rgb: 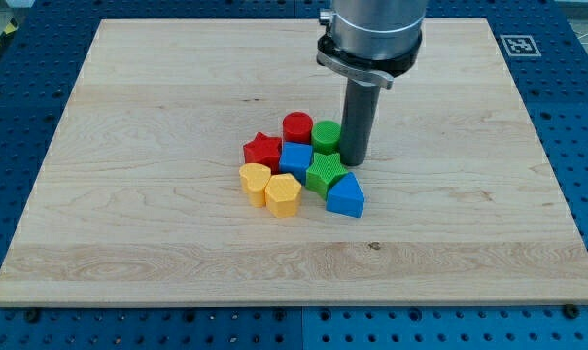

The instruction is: Move your arm towards blue triangle

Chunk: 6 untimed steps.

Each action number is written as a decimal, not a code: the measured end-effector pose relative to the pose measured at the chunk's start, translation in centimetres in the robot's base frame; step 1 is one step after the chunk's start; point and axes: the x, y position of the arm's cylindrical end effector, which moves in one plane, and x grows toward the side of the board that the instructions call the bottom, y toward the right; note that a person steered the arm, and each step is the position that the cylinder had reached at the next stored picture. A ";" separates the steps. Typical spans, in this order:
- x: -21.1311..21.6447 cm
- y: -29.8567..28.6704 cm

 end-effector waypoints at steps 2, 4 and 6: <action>-0.1 -1.0; 3.0 6.2; 10.1 3.5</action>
